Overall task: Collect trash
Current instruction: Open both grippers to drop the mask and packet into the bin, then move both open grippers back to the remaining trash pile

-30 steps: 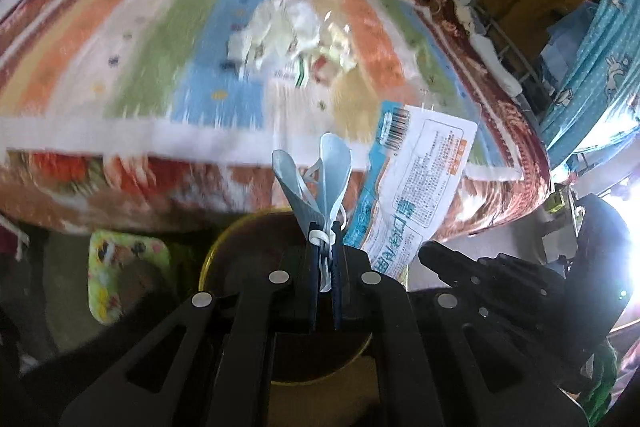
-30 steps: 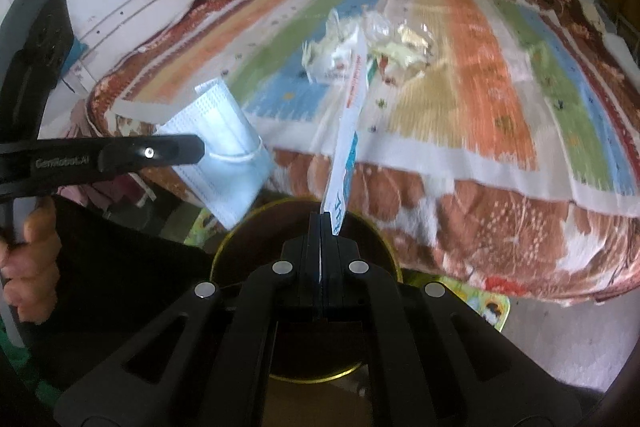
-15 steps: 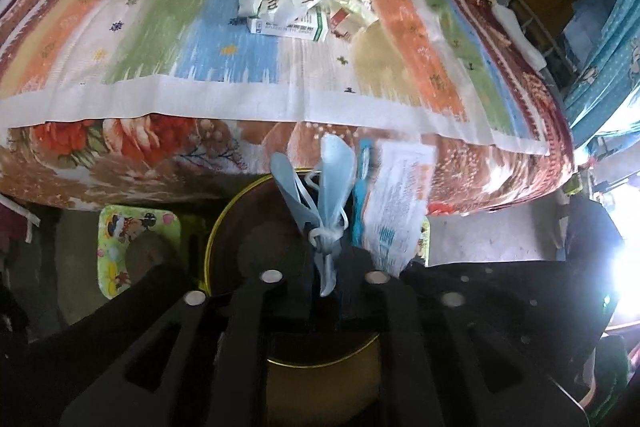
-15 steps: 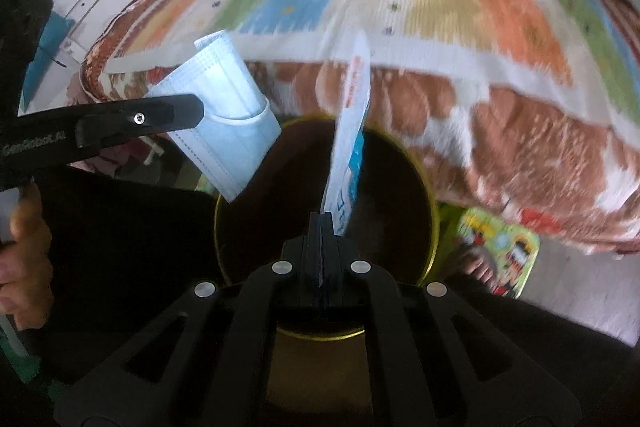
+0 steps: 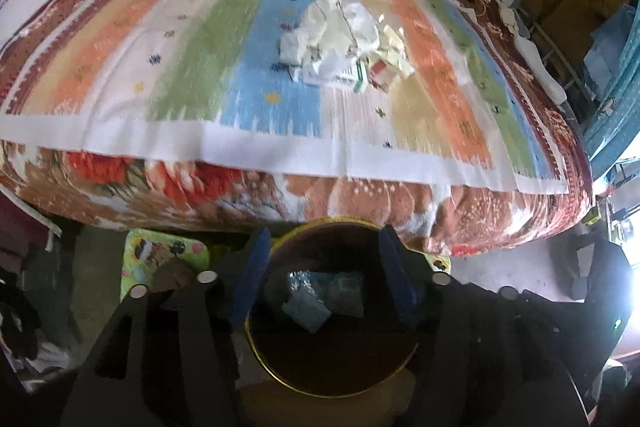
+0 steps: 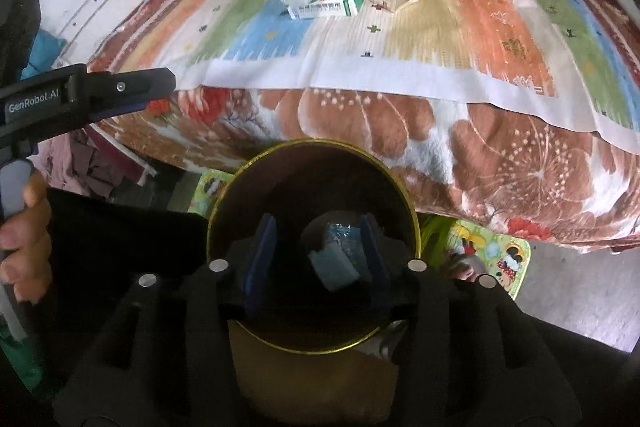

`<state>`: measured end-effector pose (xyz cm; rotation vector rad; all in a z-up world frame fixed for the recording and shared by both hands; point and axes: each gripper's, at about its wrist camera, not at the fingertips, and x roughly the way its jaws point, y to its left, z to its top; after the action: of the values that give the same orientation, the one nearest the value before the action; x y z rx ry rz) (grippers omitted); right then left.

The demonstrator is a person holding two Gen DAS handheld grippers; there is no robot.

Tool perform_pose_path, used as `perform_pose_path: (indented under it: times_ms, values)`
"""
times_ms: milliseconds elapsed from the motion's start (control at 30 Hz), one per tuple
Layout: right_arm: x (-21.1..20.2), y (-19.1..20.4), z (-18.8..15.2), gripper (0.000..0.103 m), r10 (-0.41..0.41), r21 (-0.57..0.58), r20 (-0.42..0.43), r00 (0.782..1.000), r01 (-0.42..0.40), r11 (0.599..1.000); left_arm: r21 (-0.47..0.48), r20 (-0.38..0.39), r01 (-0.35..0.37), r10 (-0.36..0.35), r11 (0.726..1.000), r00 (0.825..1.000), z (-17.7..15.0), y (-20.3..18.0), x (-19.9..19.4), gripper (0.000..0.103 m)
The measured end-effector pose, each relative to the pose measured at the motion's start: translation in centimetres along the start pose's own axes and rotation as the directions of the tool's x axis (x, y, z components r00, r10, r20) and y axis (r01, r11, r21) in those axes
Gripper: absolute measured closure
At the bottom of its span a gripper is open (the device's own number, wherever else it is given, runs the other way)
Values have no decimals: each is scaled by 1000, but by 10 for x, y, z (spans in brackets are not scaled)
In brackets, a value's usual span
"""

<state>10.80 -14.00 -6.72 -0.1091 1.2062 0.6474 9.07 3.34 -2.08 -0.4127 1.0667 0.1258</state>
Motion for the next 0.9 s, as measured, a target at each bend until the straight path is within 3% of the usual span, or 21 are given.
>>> perform_pose_path:
  times_ms: [67,233,600,833,900]
  values:
    - [0,-7,5,57,15,24,-3,1000,-15,1000,27,29,-39,39,999,999,8,1,-5,37]
    - [-9,-7,22,46,-56,-21,52,997,57,998,72,75,-85,79,994,994,22,0,-11,24]
    - [-25,-20,80,27,-71,-42,145,987,78,996,53,15,-86,85,995,996,54,7,10,12]
    - [-21,-26,104,9,-73,-29,173,982,80,996,100,47,-149,144,984,988,76,5,22,6]
    - [-22,-27,110,9,-67,-24,185,980,73,997,83,52,-153,149,985,988,85,9,25,6]
